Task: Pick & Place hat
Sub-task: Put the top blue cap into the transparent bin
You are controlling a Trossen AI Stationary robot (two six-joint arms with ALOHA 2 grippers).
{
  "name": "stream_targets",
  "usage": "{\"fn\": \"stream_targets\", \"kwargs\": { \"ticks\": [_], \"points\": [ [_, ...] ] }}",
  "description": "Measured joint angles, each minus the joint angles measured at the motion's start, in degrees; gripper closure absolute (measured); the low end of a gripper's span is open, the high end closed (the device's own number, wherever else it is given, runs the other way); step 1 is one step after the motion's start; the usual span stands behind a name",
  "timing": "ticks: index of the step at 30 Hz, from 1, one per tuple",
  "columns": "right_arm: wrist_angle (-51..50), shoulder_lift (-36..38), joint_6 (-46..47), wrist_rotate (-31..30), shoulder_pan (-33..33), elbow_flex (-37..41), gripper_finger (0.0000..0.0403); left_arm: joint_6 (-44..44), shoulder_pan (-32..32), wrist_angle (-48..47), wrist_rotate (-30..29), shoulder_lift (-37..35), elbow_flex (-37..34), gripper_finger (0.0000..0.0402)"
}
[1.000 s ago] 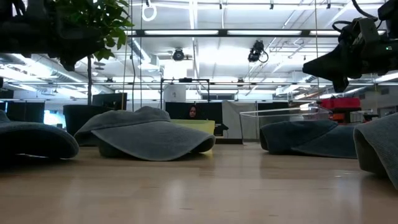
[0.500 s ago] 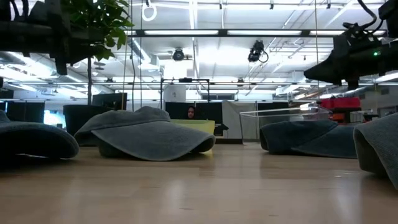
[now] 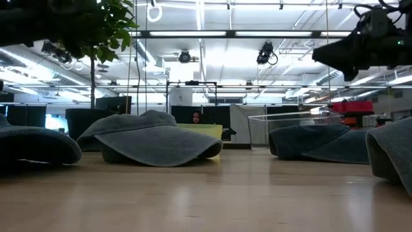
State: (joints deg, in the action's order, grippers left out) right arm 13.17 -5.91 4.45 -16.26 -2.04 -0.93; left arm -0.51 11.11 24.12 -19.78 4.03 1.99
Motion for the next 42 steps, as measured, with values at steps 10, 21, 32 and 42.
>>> {"fn": "stream_targets", "kwargs": {
  "ticks": [10,21,32,42],
  "points": [
    [7.41,-0.44,3.32,0.99,0.0,-2.23,0.0181,3.97,-0.09,-6.74,-3.5,14.11,12.09,0.022],
    [-19.55,-20.77,13.15,6.9,0.29,-24.43,0.0192,1.13,-0.07,-20.88,-12.8,34.64,30.6,0.022],
    [-46.82,-49.58,40.81,8.85,2.34,-33.29,0.0192,1.26,-0.07,-20.66,-15.7,41.02,33.91,0.022],
    [-46.77,-62.64,43.02,5.63,2.22,-33.4,0.0192,1.28,-0.07,-21.01,-15.69,41.05,33.91,0.022]
  ]
}}
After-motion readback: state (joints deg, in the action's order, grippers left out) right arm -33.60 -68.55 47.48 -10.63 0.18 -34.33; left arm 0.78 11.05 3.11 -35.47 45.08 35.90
